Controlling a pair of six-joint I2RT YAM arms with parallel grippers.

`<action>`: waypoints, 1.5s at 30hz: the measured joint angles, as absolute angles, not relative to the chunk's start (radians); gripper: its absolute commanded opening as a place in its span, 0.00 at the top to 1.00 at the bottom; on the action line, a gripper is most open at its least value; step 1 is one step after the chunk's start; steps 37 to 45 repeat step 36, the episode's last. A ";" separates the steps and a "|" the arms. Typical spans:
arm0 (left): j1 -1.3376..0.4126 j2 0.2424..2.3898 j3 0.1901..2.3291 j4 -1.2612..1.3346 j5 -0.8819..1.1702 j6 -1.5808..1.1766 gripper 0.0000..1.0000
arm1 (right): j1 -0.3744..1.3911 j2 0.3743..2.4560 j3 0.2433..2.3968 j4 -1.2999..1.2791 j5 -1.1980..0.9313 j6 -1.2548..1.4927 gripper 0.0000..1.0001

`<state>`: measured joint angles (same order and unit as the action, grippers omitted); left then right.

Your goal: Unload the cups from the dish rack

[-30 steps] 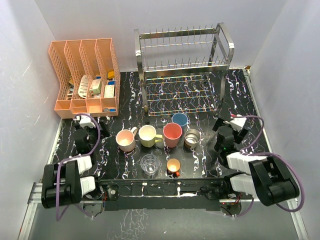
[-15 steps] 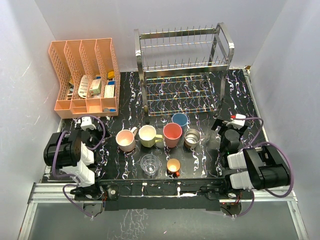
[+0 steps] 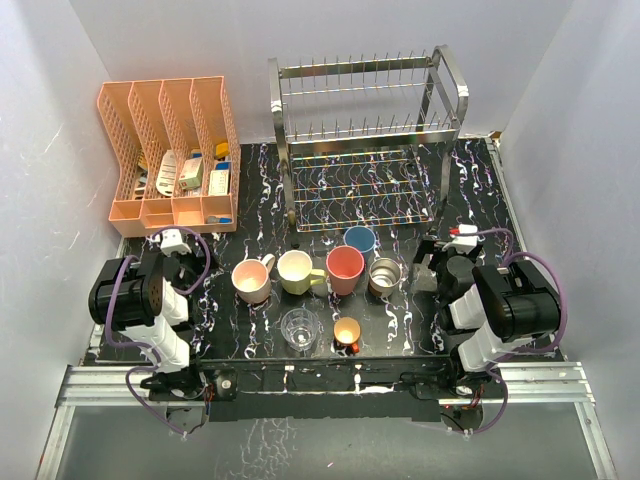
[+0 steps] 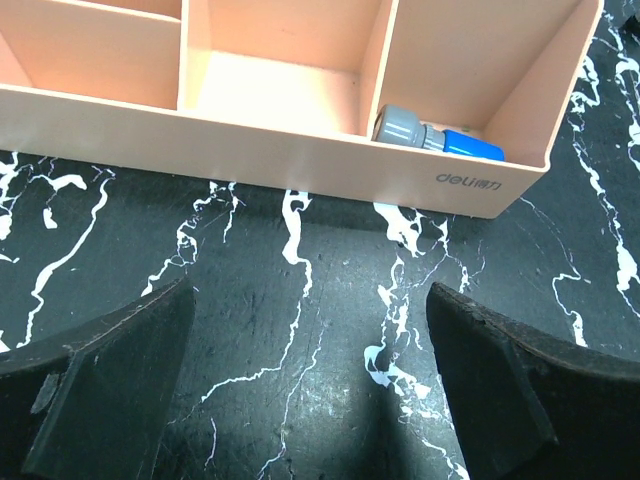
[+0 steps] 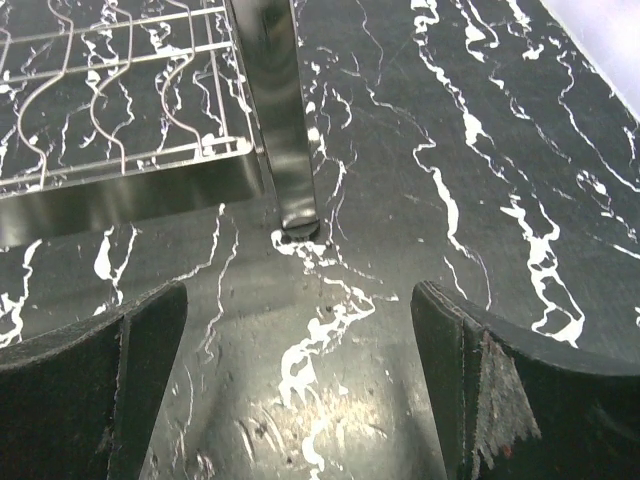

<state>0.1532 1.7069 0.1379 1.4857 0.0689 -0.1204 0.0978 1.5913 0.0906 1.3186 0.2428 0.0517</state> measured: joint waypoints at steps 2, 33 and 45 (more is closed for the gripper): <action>0.153 1.707 0.141 1.473 0.070 -0.120 0.03 | 0.097 1.590 0.108 1.315 0.240 0.052 0.02; 0.122 1.707 0.221 1.307 0.120 -0.066 0.03 | 0.097 1.591 0.167 1.257 0.237 0.050 0.02; 0.113 1.707 0.232 1.291 0.115 -0.059 0.03 | 0.097 1.591 0.167 1.257 0.237 0.050 0.02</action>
